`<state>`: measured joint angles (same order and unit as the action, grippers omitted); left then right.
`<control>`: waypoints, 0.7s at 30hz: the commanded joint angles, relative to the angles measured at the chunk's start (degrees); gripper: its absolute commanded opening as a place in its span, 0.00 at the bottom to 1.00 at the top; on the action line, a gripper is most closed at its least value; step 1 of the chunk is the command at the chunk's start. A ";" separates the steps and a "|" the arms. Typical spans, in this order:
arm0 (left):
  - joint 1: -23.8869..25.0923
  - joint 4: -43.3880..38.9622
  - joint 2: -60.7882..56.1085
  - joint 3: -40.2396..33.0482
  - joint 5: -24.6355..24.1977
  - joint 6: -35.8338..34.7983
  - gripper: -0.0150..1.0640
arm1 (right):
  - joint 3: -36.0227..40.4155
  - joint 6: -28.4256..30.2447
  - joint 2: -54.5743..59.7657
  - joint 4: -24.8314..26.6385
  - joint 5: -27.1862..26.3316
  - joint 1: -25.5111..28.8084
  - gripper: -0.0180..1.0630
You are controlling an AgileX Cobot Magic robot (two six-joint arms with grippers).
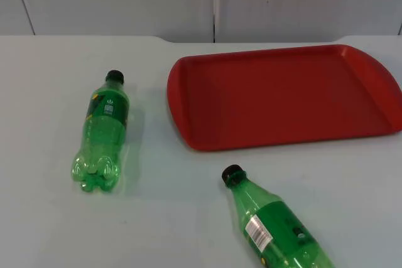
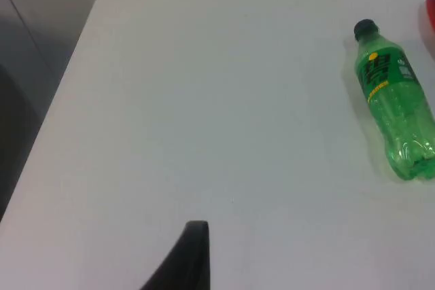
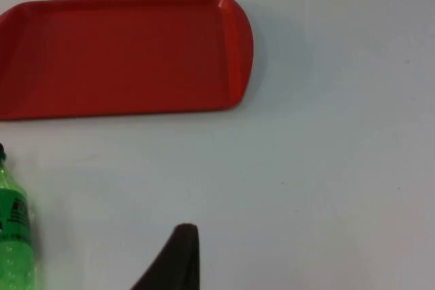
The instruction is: Place the bottle upright on the tray.
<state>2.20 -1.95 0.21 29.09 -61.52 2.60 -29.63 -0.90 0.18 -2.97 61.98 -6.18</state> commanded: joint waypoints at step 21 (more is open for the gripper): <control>0.10 2.40 16.29 5.54 6.39 -0.49 0.99 | 0.06 -0.25 -0.18 0.27 -0.24 0.20 0.99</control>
<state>2.20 -0.86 14.64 34.24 -57.30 2.60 -29.63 -0.90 0.18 -2.97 61.98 -6.18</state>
